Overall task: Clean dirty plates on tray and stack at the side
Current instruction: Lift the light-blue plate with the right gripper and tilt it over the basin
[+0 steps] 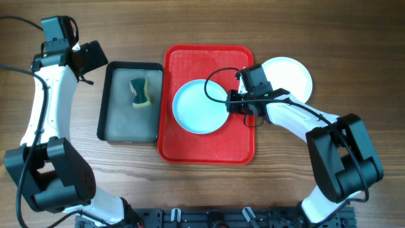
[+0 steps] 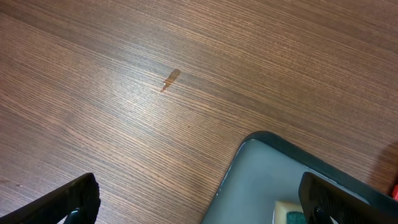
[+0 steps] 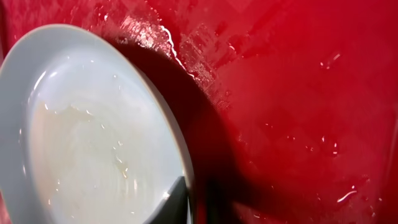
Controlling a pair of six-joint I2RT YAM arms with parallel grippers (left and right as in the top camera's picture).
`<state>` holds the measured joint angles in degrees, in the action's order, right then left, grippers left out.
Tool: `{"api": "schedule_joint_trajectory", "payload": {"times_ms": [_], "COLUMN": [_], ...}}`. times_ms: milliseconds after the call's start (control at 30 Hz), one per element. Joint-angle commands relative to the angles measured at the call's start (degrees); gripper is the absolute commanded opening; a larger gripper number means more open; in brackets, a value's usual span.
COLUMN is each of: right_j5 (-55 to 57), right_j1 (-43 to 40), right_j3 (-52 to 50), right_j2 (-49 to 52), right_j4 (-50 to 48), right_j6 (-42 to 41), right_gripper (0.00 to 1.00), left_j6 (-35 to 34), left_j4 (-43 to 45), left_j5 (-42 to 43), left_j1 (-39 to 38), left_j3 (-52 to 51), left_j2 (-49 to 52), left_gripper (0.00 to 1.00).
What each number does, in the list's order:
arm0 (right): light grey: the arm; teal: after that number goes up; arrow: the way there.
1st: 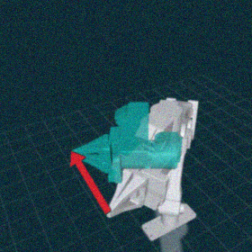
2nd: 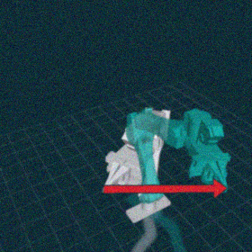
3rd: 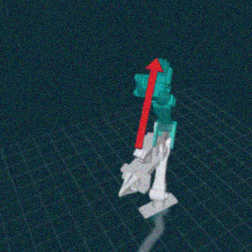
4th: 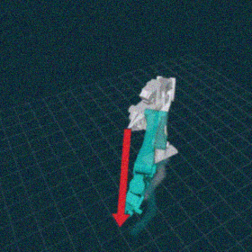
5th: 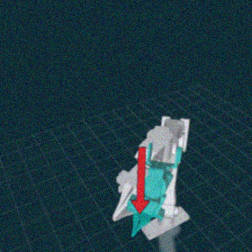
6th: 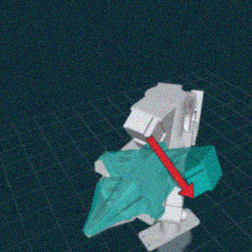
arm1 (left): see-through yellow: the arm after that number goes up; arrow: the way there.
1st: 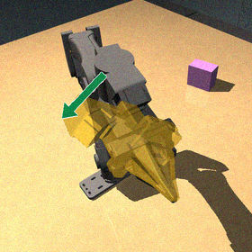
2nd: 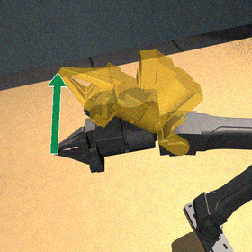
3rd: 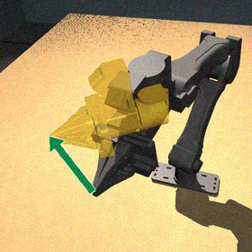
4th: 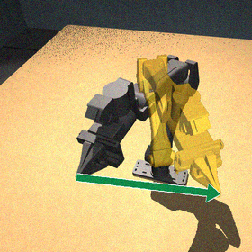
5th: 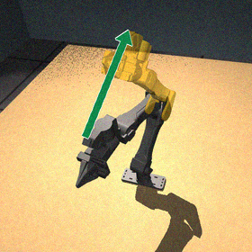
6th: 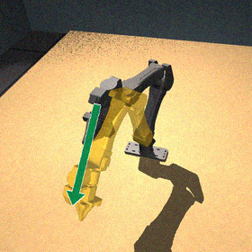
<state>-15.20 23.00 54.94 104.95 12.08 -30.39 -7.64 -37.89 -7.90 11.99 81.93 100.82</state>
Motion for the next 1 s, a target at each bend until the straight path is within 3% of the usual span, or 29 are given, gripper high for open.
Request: {"api": "schedule_joint_trajectory", "payload": {"times_ms": [0, 67, 200, 633, 667, 767, 900, 967], "right_j5": [0.7, 0.7, 0.7, 0.4, 0.3, 0.1, 0.1, 0.1], "right_j1": [0.3, 0.3, 0.3, 0.3, 0.3, 0.3, 0.3, 0.3], "right_j3": [-0.2, -0.2, -0.2, -0.2, -0.2, -0.2, -0.2, -0.2], "right_j2": [1.1, 1.1, 1.1, 1.1, 1.1, 1.1, 1.1, 1.1], "right_j4": [-0.3, -0.4, -0.4, -0.7, -0.7, -0.9, -0.9, -0.9], "right_j6": [-0.2, -0.2, -0.2, -0.2, -0.2, -0.2, -0.2, -0.2], "right_gripper": [0.04, 0.04, 0.14, 0.14, 0.17, 0.4, 0.43, 0.38], "left_j6": [-0.5, -0.5, -0.5, -0.5, -0.5, -0.5, -0.5, -0.5], "left_j4": [0.2, 0.2, 0.2, 0.2, 0.2, 0.2, 0.2, 0.2], "left_j5": [-0.5, -0.5, -0.5, -0.5, -0.5, -0.5, -0.5, -0.5], "left_j1": [0.2, 0.2, 0.2, 0.2, 0.2, 0.2, 0.2, 0.2], "left_j3": [0.5, 0.5, 0.5, 0.5, 0.5, 0.5, 0.5, 0.5], "left_j2": [-0.2, -0.2, -0.2, -0.2, -0.2, -0.2, -0.2, -0.2], "left_gripper": [1.0, 1.0, 1.0, 1.0, 1.0, 1.0, 1.0, 1.0]}}
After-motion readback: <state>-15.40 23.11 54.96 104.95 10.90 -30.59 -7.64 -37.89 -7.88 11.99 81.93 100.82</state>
